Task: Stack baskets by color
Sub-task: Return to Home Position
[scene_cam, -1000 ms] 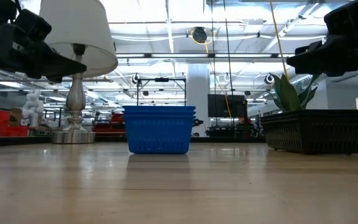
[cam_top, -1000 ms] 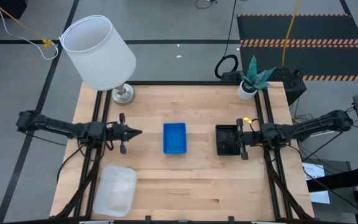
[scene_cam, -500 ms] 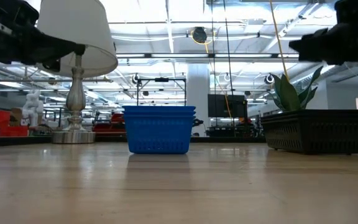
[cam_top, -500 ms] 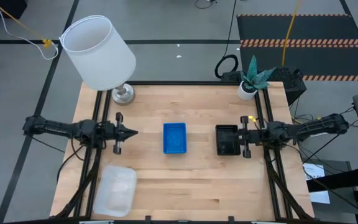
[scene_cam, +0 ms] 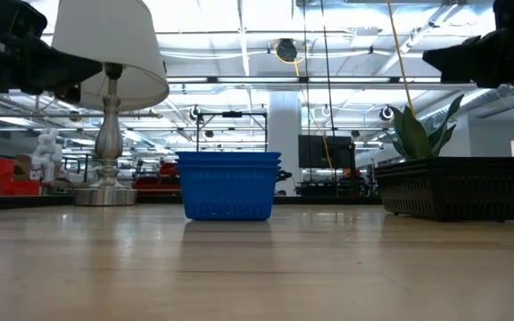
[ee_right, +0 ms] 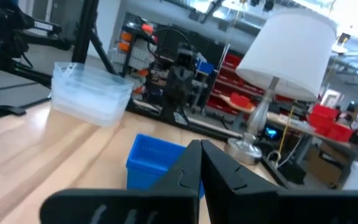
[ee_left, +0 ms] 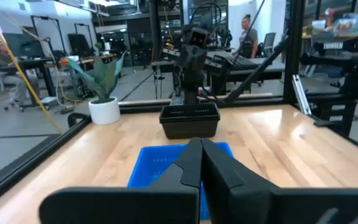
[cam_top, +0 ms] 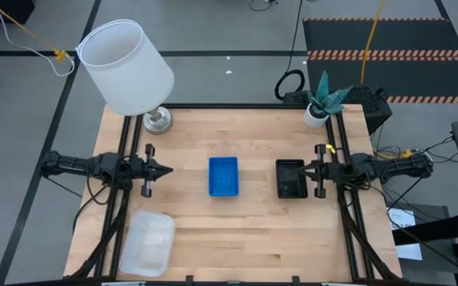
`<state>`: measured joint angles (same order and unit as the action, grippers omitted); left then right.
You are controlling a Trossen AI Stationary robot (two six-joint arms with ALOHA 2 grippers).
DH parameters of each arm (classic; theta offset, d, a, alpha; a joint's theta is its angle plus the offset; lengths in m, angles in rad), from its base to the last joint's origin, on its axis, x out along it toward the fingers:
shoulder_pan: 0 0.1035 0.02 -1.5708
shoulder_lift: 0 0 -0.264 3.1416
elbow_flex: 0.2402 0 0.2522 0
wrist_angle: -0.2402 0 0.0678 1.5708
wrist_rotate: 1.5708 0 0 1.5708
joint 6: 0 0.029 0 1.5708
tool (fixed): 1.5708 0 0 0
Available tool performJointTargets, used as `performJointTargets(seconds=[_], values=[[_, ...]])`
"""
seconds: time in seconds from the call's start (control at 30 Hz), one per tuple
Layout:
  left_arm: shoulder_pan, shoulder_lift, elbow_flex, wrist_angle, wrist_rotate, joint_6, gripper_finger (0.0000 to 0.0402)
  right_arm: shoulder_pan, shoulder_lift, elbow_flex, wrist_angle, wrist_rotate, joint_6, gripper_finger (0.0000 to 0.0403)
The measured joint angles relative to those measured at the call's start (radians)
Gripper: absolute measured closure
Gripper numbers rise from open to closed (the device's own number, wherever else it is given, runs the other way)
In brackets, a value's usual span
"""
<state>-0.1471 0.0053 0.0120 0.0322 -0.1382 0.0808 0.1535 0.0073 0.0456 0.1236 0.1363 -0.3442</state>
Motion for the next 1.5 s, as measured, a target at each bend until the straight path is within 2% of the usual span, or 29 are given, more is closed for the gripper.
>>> performJointTargets(seconds=[0.3,0.53,0.67,0.87,1.1,1.27,1.5], values=[[0.015,0.002,0.000,-0.002,0.000,0.030,0.0387,-0.017,-0.004,0.000,-0.080,-0.008,0.040,0.0403],[0.015,0.002,0.000,-0.004,0.000,0.022,0.0398,-0.030,-0.003,0.000,-0.109,-0.009,0.017,0.0403],[0.015,0.002,0.000,-0.003,-0.001,0.031,0.0384,-0.031,-0.003,0.000,-0.121,-0.009,0.019,0.0403],[0.015,0.002,-0.002,0.015,-0.003,0.037,0.0375,-0.031,-0.003,0.000,-0.111,-0.009,0.035,0.0403],[0.015,0.002,-0.002,0.018,-0.004,0.021,0.0391,-0.031,-0.003,0.000,-0.026,-0.004,0.036,0.0403],[0.015,0.002,-0.002,0.022,-0.004,0.019,0.0398,-0.031,-0.002,0.000,-0.032,-0.004,0.036,0.0403],[0.015,0.002,-0.002,0.022,-0.004,0.019,0.0374,-0.031,-0.002,0.000,-0.029,-0.005,0.036,0.0403]])
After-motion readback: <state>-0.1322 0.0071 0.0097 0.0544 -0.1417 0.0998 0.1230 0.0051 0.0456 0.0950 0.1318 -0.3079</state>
